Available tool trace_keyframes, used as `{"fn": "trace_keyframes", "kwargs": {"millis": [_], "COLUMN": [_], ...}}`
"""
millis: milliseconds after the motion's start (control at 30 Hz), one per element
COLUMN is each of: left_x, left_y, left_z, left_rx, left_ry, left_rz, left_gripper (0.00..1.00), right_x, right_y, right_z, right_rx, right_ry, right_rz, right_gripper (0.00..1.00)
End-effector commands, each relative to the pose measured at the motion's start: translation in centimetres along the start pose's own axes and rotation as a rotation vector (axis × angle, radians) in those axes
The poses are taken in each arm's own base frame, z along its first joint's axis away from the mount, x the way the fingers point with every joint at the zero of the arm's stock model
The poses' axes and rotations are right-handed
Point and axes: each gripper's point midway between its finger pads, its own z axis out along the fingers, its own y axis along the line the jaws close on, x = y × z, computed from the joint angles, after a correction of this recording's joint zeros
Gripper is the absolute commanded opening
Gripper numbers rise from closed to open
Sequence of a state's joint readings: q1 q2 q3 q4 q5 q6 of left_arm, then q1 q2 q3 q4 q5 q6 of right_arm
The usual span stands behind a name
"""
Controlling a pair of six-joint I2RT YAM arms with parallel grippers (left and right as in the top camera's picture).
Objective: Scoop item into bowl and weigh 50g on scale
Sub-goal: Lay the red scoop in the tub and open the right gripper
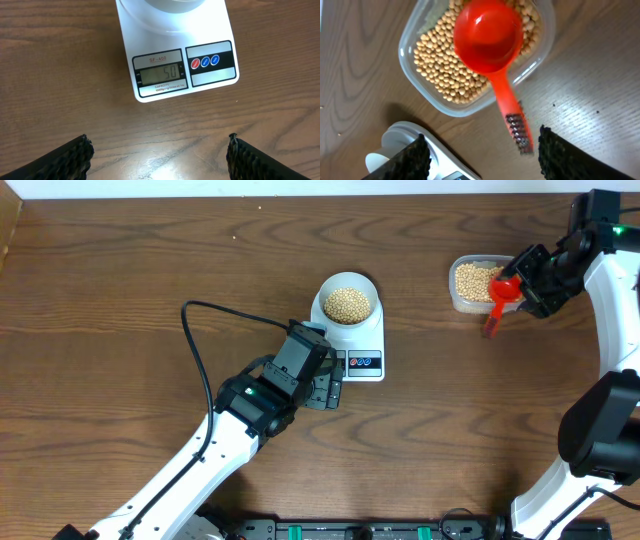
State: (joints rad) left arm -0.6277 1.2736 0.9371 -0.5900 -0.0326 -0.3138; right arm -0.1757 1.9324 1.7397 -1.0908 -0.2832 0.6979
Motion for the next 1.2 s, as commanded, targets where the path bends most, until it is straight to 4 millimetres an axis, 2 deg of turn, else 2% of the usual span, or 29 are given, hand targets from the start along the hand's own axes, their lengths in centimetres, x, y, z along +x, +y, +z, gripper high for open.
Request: {"fn": "trace_keyframes", "kwargs": {"millis": [0,167,300,333,500,700,833,933,1167], "left_x": [-0.1,-0.1,-0.1,-0.1,-0.1,-0.1,-0.1,-0.1,-0.1], "left_y": [0.2,0.2,0.2,0.2,0.2,0.2,0.2,0.2,0.2], "left_z": [0.0,0.0,0.0,0.0,0.0,0.0,0.0,0.0,0.0], "left_rx": [-0.010,-0.010,-0.010,-0.010,-0.010,-0.010,-0.010,-0.009,-0.010], "left_ry": [-0.004,-0.004,-0.004,-0.004,-0.004,-0.004,-0.004,-0.005,-0.004], "left_rz": [0.004,0.004,0.004,0.004,0.004,0.004,0.004,0.004,0.004], "left_gripper": [0.88,0.88,0.88,0.88,0.88,0.88,0.88,0.88,0.88], "right_x": [-0.2,-0.2,0.4,0.5,0.6,1.3,2.1,2.4,2.3], "right_y": [0.5,0.7,2.4,2.9,4.5,5.1,5.5,5.5,4.8], "right_z": [-1.1,-1.1,-2.2,-2.8,-6.7,-12.0,-14.6,-15.5,-15.5], "right_rx": [-0.014,-0.026,-0.116,-0.142,-0.192,-0.216,-0.244,-0.253,-0.204], "right_ry": [-0.040,-0.035,-0.014,-0.019,-0.120,-0.252,-0.307,-0.323,-0.336], "right_rz": [-0.029,-0.062,-0.187,-0.242,-0.463,-0.535,-0.553,-0.560,-0.599], "right_gripper": [0.71,0.74,0.83,0.89,0.99,0.99,0.99,0.99,0.99]}}
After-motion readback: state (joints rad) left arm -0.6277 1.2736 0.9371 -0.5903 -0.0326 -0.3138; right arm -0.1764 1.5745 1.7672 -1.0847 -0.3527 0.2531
